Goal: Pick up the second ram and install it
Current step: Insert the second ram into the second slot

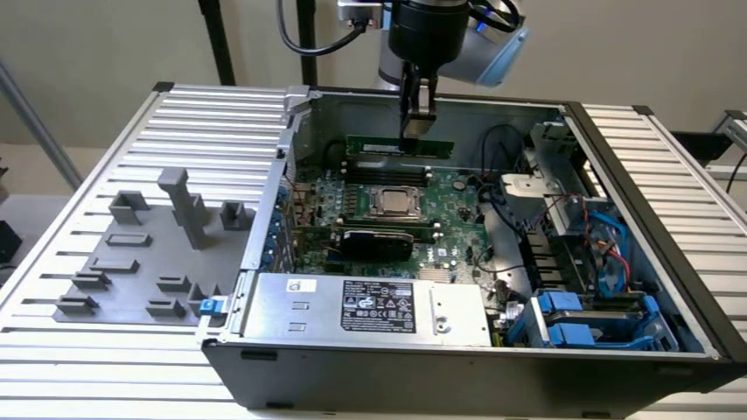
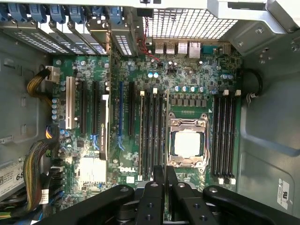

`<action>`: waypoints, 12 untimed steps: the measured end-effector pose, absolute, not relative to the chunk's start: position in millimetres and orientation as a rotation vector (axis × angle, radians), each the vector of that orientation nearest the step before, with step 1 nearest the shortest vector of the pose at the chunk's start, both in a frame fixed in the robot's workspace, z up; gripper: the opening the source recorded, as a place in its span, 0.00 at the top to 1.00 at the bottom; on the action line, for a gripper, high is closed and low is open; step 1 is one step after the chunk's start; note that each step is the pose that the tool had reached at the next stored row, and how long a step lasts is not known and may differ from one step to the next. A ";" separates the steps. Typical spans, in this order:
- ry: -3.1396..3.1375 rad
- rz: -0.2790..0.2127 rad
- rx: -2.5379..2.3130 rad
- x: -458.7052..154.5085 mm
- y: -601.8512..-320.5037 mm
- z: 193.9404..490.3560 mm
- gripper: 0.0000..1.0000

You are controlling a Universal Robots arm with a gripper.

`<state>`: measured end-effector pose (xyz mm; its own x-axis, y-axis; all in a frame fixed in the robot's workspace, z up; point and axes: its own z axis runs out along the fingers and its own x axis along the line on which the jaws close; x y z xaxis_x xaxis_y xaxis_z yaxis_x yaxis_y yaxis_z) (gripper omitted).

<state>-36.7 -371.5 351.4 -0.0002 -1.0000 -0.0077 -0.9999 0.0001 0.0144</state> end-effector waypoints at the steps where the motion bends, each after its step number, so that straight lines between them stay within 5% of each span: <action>1: -2.218 -0.024 2.218 -36.7 -371.5 351.4 0.86; 12: -2.219 -0.022 2.219 -37.1 -371.3 342.5 0.86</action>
